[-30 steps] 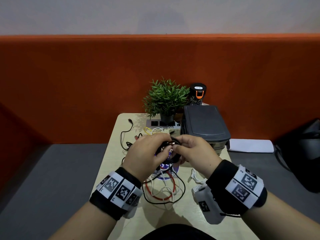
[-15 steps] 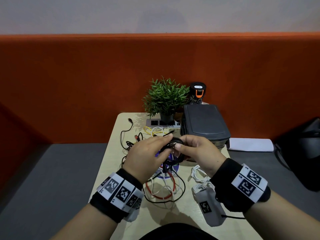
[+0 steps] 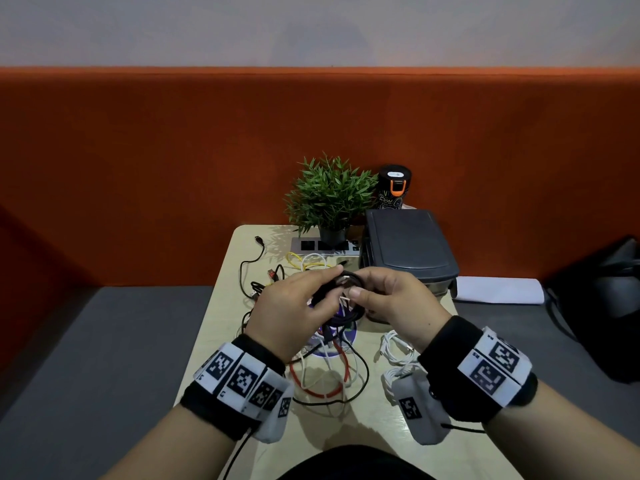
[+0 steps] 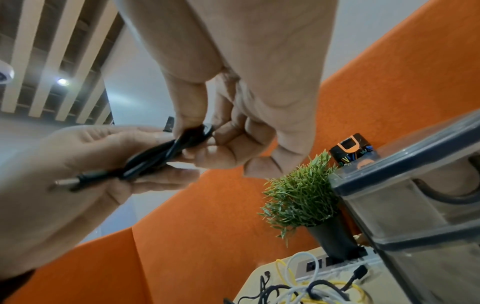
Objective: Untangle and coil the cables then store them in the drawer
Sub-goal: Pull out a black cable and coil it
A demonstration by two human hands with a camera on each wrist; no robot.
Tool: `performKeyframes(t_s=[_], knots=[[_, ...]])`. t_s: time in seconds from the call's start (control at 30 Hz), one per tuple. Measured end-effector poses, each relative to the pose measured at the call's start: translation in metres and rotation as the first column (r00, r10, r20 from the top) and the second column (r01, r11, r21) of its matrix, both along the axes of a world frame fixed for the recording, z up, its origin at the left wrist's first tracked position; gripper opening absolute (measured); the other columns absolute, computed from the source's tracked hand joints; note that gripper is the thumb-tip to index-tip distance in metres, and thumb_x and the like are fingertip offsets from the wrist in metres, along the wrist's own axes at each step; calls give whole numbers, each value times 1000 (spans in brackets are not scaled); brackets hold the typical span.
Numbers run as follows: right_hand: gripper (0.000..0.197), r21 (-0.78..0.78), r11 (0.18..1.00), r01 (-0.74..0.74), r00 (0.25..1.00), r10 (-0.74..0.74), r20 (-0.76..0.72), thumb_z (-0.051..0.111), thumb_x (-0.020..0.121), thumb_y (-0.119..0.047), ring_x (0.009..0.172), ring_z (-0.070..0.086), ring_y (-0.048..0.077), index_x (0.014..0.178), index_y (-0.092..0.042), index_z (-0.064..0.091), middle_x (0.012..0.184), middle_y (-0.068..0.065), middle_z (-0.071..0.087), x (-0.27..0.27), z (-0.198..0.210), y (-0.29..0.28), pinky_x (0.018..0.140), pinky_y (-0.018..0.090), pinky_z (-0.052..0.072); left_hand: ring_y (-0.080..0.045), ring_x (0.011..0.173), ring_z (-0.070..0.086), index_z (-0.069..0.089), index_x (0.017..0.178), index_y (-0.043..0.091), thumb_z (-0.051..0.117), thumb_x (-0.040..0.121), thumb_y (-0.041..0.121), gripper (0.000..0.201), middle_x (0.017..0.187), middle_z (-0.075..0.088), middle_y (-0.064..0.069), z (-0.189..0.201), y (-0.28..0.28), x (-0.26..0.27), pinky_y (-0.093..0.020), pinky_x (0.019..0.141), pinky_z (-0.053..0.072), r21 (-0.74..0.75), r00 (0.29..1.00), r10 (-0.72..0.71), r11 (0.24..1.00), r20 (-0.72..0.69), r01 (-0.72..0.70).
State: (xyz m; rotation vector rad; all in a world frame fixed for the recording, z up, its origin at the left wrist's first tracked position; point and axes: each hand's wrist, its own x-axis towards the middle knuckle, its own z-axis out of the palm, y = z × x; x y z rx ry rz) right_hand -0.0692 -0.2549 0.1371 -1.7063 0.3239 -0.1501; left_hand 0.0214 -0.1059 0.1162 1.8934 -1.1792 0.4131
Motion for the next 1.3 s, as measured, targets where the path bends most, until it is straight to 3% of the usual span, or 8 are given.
performKeyframes(t_s=[0.1, 0.27, 0.43, 0.67, 0.93, 1.07, 1.23, 1.3], knots=[[21, -19, 996, 86, 995, -87, -49, 59, 88, 3, 64, 60, 10, 85, -15, 69, 74, 3, 66, -1, -11, -5, 63, 22, 49, -8, 66, 65, 73, 102, 12, 49, 89, 26, 30, 77, 72, 1, 9, 5, 8, -23, 61, 53, -39, 997, 54, 998, -56, -56], [23, 83, 985, 151, 986, -143, -88, 57, 89, 4, 63, 61, 17, 83, -13, 70, 68, 6, 68, -6, -15, -5, 66, 33, 53, -4, 77, 66, 72, 102, 21, 56, 93, 20, 19, 84, 72, 9, 12, 4, 16, -25, 72, 53, 147, 951, 52, 989, -304, -7], [12, 80, 964, 254, 961, -242, -135, 61, 89, -3, 55, 60, 12, 82, -10, 69, 64, 5, 67, -4, -21, -9, 49, 18, 45, -18, 78, 67, 68, 110, 25, 69, 84, 19, 27, 91, 71, -3, 1, -2, -2, -39, 73, 59, 25, 614, -111, 978, -781, 209], [7, -1, 991, 135, 976, -133, -170, 65, 88, -9, 53, 57, 0, 90, -11, 71, 61, -7, 65, -8, -27, -10, 51, 12, 41, -18, 71, 68, 68, 94, 29, 70, 81, 0, 33, 79, 72, 1, -11, -7, 3, -24, 59, 56, 15, 540, -79, 986, -838, 168], [15, -105, 991, 83, 970, -105, -219, 62, 91, -11, 59, 58, 13, 82, -14, 73, 59, 4, 66, -19, -41, -23, 62, 27, 48, -9, 73, 69, 69, 106, 20, 67, 83, -1, 31, 84, 72, -3, -21, -6, 4, -21, 61, 55, 42, 489, -96, 964, -867, 263], [17, -159, 973, 168, 925, -211, -316, 61, 90, -8, 48, 57, 7, 77, -13, 71, 49, -5, 62, -34, -67, -39, 57, 24, 49, -14, 82, 68, 66, 111, 38, 63, 90, 20, 27, 96, 71, 0, -43, 4, 7, -33, 78, 57, 316, 622, 56, 895, -781, 315], [13, -158, 891, 425, 785, -450, -426, 61, 90, -5, 48, 56, 14, 91, 6, 68, 58, 8, 60, -63, -106, -78, 45, 20, 48, -1, 71, 61, 58, 122, 42, 52, 95, 38, 28, 88, 68, 9, -66, 20, -3, -18, 72, 46, 670, 761, 140, 591, -633, 449], [12, -94, 840, 534, 719, -510, -473, 59, 91, -3, 49, 56, 19, 94, 7, 65, 59, 10, 59, -73, -118, -93, 42, 21, 48, -9, 90, 62, 57, 126, 40, 49, 96, 41, 31, 102, 68, 6, -73, 22, -10, -20, 75, 40, 729, 786, 157, 514, -598, 452]])
